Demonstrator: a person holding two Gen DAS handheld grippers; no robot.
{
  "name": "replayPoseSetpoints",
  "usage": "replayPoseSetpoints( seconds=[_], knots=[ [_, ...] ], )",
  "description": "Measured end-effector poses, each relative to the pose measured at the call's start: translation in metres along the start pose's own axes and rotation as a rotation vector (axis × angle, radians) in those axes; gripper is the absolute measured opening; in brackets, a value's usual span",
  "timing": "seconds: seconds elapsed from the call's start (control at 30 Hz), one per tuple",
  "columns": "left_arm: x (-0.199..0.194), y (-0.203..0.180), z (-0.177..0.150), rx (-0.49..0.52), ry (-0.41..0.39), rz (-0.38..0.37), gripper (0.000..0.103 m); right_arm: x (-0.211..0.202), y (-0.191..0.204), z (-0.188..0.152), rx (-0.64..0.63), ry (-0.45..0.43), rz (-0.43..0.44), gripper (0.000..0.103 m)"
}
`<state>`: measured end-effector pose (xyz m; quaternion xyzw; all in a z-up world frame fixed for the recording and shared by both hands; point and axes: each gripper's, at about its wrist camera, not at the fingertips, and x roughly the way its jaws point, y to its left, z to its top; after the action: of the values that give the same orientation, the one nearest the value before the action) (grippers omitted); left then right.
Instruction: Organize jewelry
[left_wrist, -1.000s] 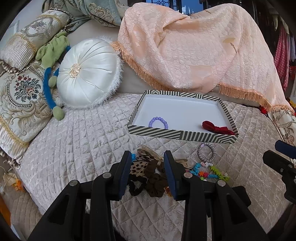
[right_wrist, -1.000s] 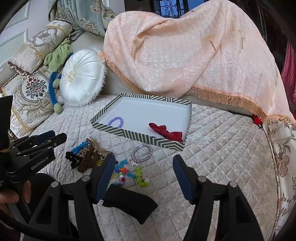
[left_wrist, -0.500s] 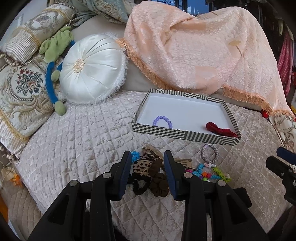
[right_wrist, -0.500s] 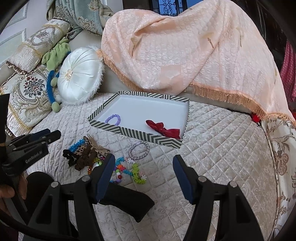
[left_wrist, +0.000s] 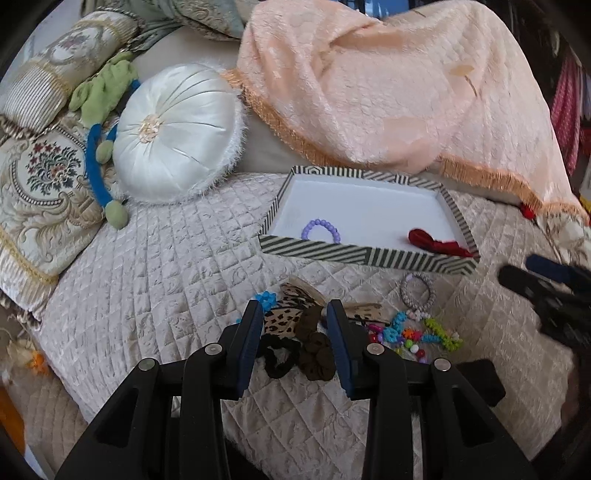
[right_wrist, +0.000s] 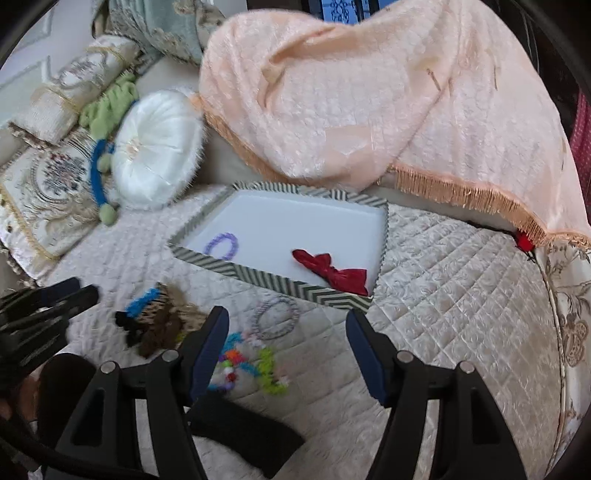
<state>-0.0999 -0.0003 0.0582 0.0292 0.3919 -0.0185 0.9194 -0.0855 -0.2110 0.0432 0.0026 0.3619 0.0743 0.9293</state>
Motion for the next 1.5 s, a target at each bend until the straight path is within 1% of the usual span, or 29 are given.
replayPoseSetpoints(
  seconds=[0.1,0.23,0.33,0.47,0.57,0.67,0.77,0.83,0.97,1.03,1.1,1.2,1.43,1.5],
  knots=[
    [0.004,-0.002,-0.001,0.025,0.028,-0.01,0.026,0.022,-0.007,0.007,0.004,0.034,-0.031,0.069],
    [0.007,-0.003,-0.001,0.086,0.03,0.004,0.026,0.042,-0.018,0.015,0.076,0.048,-0.05,0.069],
    [0.01,0.004,0.005,0.058,0.036,-0.019,0.026,0.051,-0.021,0.024,0.09,0.057,-0.076,0.069],
    [0.012,0.014,0.008,0.035,0.012,-0.032,0.026,0.056,-0.023,0.031,0.087,0.07,-0.095,0.069],
    [0.028,0.021,0.008,0.025,0.042,-0.049,0.026,0.051,-0.026,0.026,0.116,0.07,-0.085,0.069],
    [0.049,0.023,0.006,0.008,0.089,-0.061,0.026,0.047,-0.027,0.014,0.111,0.098,-0.085,0.069],
    [0.059,0.017,0.003,0.021,0.094,-0.05,0.026,0.04,-0.027,0.0,0.101,0.125,-0.098,0.069],
    [0.062,0.013,0.003,0.011,0.098,-0.063,0.026,0.032,-0.027,-0.007,0.097,0.129,-0.109,0.069],
    [0.061,0.005,0.004,0.012,0.088,-0.055,0.026,0.02,-0.025,-0.012,0.077,0.121,-0.115,0.069],
    [0.058,0.0,0.005,0.028,0.081,-0.05,0.026,0.015,-0.025,-0.013,0.073,0.114,-0.112,0.069],
    [0.053,-0.001,0.006,0.021,0.067,-0.033,0.026,0.01,-0.023,-0.013,0.081,0.102,-0.103,0.069],
    [0.048,0.0,0.008,0.011,0.058,-0.036,0.026,0.009,-0.016,-0.013,0.07,0.102,-0.086,0.069],
    [0.044,0.003,0.008,0.018,0.058,-0.015,0.026,0.01,0.0,-0.012,0.039,0.092,-0.05,0.069],
    [0.044,0.007,0.009,0.008,0.063,-0.029,0.026,0.013,0.001,-0.011,0.035,0.093,-0.047,0.069]
  ],
)
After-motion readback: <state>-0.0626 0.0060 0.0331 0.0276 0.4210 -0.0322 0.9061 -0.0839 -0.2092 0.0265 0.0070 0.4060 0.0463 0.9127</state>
